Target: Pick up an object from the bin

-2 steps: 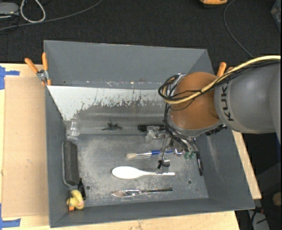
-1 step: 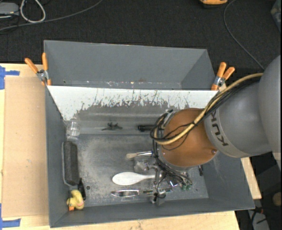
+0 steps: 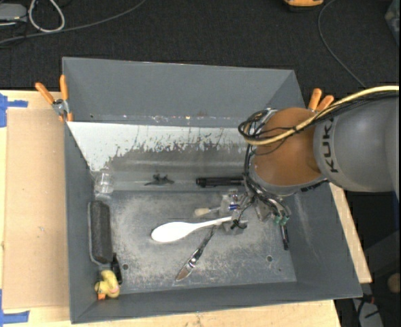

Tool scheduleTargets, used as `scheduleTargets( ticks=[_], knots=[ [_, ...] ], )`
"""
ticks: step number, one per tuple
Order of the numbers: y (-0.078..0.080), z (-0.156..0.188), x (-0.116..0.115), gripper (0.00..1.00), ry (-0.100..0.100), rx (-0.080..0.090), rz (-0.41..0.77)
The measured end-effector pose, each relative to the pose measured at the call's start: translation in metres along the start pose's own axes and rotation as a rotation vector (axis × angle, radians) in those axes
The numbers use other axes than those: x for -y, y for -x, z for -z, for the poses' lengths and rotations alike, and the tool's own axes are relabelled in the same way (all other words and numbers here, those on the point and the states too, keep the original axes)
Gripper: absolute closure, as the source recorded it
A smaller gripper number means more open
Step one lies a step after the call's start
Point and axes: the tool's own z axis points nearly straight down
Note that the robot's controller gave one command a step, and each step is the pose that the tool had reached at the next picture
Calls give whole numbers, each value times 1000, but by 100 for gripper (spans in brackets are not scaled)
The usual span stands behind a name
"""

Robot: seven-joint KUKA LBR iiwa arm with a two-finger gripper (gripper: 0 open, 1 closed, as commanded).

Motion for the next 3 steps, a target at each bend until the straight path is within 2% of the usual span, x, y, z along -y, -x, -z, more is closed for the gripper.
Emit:
scheduleTargets(
  ticks=[2,3],
  knots=[
    [0,1,0,100,1,1,-4],
    [-2,27,-1,100,2,-6,-5]
  ],
)
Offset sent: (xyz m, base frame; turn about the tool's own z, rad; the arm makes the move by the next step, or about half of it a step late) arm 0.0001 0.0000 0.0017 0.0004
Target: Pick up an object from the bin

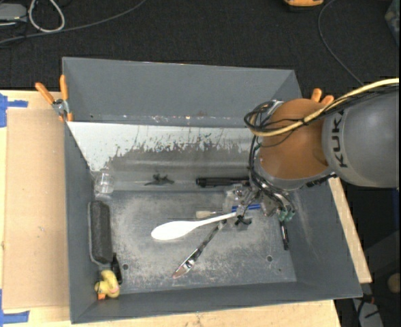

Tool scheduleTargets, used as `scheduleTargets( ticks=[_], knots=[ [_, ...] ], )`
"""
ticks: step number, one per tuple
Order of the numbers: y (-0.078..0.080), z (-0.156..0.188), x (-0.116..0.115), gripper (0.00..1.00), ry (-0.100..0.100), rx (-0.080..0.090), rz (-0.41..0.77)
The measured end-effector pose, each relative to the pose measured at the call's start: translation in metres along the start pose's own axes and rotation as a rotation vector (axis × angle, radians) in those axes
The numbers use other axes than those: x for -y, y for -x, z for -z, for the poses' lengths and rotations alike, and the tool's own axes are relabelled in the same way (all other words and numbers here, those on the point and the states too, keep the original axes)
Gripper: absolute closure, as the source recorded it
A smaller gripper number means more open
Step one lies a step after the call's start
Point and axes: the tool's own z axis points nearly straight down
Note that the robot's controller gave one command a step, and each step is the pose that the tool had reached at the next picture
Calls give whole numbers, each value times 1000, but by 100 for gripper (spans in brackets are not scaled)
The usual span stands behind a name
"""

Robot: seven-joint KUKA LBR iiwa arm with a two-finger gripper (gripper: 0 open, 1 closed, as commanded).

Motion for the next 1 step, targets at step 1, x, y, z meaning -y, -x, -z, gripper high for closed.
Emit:
scheduleTargets(
  ticks=[1],
  knots=[
    [0,49,-1,100,1,-2,-2]
  ],
)
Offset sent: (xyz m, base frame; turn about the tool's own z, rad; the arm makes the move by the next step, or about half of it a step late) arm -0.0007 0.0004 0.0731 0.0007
